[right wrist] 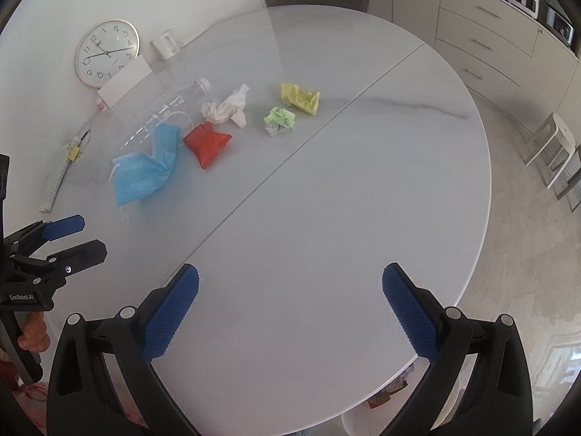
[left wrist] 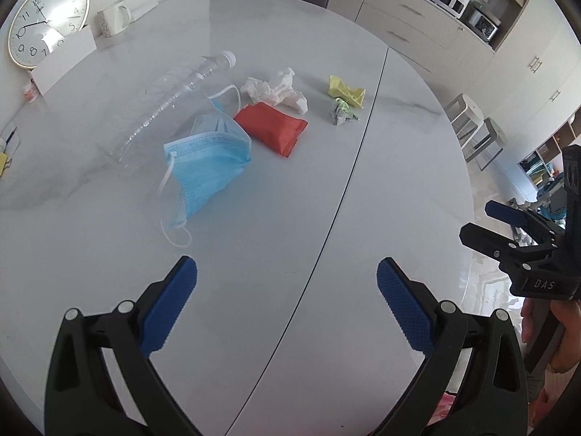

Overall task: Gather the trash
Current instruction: 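Grasp the red packet with the left gripper while the right gripper grasps the yellow paper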

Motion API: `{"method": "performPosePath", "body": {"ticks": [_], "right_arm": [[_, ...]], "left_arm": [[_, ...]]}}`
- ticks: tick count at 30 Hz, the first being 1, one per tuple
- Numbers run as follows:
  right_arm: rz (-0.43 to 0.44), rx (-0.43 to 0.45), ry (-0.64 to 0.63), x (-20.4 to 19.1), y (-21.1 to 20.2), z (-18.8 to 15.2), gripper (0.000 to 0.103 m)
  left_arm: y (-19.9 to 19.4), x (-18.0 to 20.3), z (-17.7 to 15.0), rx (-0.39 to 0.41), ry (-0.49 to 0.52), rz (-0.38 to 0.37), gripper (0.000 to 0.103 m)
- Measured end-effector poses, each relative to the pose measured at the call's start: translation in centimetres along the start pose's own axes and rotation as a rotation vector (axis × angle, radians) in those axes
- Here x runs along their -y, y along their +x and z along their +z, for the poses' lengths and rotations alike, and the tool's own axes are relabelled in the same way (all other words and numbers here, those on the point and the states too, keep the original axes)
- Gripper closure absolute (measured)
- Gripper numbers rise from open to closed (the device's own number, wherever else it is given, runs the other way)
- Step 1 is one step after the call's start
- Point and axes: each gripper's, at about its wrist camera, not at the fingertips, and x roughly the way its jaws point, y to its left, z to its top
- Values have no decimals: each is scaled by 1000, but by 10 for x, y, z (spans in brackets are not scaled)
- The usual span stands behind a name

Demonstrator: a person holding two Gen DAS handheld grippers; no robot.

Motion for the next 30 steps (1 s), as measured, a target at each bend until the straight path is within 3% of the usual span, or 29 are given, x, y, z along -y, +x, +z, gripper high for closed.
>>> {"method": "performPosePath", "body": {"ticks": [5,12,20,30], "right_arm": [[24,-24,-54,4,19,25,3],[27,-15,-167,18,46,72,3],[64,5,-208,38,91,134,3],[86,3,-239,28,148,181,3]], "left_arm": [[14,15,16,4,-7,5,8],[46,29,58,6,-105,40,8],[90,21,97,-9,-273,120,8],[129,6,130,-35,-421,197,8]]}}
